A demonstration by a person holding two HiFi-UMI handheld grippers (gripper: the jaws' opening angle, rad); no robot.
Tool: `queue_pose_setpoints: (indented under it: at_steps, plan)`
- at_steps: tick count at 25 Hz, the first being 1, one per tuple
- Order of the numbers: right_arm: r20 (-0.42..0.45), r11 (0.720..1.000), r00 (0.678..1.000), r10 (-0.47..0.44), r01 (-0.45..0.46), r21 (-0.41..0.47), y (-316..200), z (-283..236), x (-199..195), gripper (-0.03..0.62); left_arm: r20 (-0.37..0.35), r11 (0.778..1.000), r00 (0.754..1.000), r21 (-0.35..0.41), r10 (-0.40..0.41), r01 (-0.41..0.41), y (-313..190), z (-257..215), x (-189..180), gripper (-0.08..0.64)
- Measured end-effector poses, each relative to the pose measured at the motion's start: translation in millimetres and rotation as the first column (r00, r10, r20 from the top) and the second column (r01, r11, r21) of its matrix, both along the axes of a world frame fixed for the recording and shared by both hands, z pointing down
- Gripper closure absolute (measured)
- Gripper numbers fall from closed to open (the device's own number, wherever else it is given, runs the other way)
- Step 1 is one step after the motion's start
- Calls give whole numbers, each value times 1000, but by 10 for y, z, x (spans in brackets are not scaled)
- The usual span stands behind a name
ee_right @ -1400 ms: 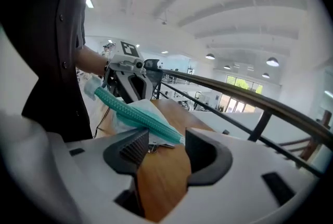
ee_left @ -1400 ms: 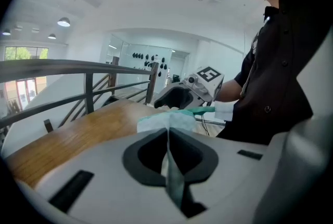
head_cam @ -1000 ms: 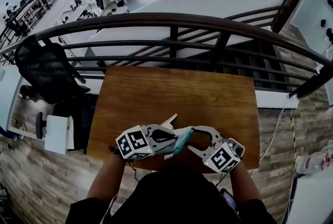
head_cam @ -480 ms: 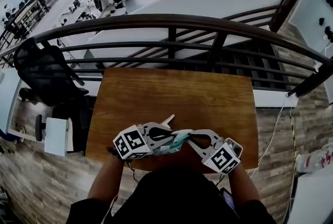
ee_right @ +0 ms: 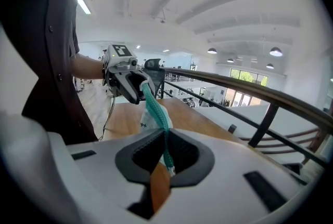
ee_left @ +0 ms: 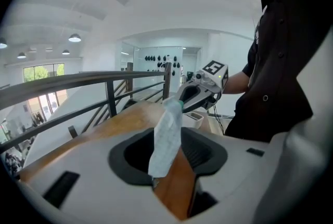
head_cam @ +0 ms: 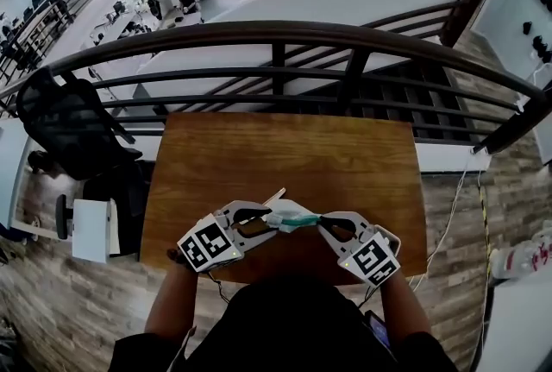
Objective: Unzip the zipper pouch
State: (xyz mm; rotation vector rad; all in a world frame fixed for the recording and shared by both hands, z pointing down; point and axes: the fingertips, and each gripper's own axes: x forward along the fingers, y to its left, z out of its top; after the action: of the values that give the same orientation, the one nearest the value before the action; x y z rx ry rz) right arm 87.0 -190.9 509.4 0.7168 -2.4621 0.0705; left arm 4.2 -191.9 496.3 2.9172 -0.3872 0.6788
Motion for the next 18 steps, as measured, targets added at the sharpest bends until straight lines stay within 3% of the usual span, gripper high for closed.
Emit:
queue_pose_setpoints:
  at_steps: [7,11,18]
  plan:
    - [-50,999,999,-13,12,-31,-25,100,-101,572,29,989,999,147,-25,21,-27,-206,6,357]
    - [-59,998,998,-26,23,-54,-17,139,-157,572,45,988,999,152,23,-29,-2,-242,76,341]
    - [-76,996,996,-47,41,-79,-8,171,-207,572,226,964,968,214,111,-161,49,68,410,337]
